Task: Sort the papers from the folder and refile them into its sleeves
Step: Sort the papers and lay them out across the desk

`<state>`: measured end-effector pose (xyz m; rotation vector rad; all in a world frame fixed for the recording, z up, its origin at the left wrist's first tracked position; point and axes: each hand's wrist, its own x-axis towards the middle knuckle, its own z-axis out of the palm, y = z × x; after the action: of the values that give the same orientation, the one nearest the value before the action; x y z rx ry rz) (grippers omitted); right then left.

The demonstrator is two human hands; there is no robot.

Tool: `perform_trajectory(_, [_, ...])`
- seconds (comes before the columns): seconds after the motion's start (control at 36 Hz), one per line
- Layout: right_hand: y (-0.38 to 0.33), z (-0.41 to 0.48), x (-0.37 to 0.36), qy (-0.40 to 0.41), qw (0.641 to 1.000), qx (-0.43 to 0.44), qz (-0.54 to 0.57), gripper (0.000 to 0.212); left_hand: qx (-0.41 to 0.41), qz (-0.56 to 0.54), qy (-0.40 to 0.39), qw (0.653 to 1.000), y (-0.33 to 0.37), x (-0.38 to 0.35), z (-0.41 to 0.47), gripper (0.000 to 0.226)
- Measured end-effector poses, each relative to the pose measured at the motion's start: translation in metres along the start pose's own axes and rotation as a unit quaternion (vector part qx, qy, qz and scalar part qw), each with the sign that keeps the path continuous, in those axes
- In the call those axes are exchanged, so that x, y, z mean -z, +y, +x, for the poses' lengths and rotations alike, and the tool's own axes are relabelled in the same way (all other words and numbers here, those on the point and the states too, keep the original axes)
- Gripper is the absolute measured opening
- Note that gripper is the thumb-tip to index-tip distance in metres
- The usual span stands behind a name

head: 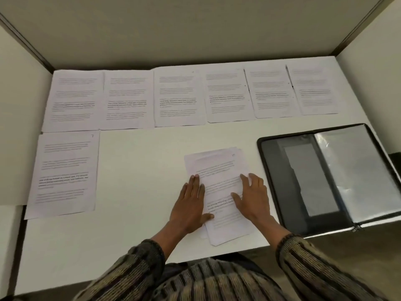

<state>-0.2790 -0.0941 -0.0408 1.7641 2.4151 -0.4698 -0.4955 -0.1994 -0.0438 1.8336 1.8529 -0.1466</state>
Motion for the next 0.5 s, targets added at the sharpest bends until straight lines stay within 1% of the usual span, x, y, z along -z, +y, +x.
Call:
perform_trajectory(0.14, [0.008, 0.005, 0.001, 0.014, 1.000, 0.013, -0.001, 0.073, 0.022, 0.017, -0.001, 1.000, 0.003, -0.010, -0.004, 0.114])
perform_trajectory(0.33, [0.006, 0.001, 0.004, 0.036, 0.999, 0.013, 0.032, 0.065, 0.049, 0.033, -0.029, 0.998, 0.015, -0.006, 0.001, 0.117])
perform_trajectory(0.39, [0.006, -0.001, 0.007, 0.040, 0.997, -0.014, 0.057, 0.070, 0.053, 0.041, -0.036, 0.997, 0.017, -0.004, 0.001, 0.117])
perform_trajectory(0.44, [0.008, -0.001, 0.009, 0.037, 0.992, -0.058, 0.109, 0.076, 0.055, 0.047, -0.041, 0.997, 0.020, -0.001, 0.001, 0.116])
perform_trajectory(0.5, [0.012, -0.001, 0.011, 0.029, 0.982, -0.088, 0.164, 0.075, 0.059, 0.046, -0.046, 0.996, 0.021, 0.000, 0.002, 0.116])
